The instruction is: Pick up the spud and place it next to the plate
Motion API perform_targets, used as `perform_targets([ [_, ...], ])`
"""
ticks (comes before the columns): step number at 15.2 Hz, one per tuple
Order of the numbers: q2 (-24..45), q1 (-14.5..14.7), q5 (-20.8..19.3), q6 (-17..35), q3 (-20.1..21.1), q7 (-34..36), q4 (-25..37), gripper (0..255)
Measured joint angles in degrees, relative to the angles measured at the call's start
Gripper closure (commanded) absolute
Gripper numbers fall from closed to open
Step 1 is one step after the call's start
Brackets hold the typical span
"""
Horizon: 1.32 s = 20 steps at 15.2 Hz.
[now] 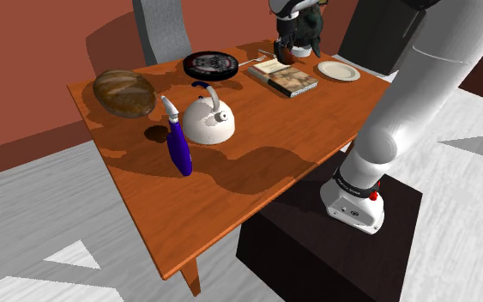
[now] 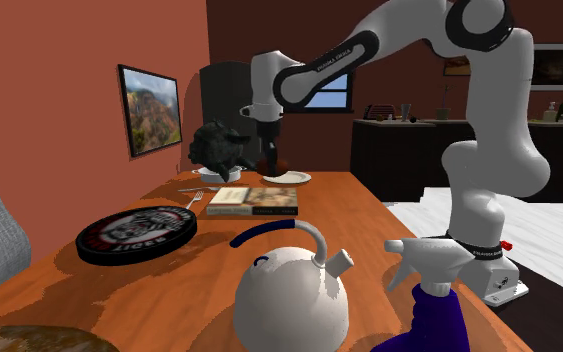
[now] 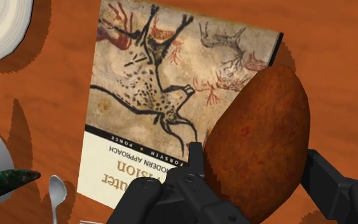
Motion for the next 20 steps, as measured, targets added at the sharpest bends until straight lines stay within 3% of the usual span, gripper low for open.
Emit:
perform_targets([
  [8,-7.22,-4.96,-2.65,3.89,-5.03,-8.06,-8.8,255],
  [20,-10.23,-12.63,-3.75,8.41,-14.57,-23.92,-12.33,255],
])
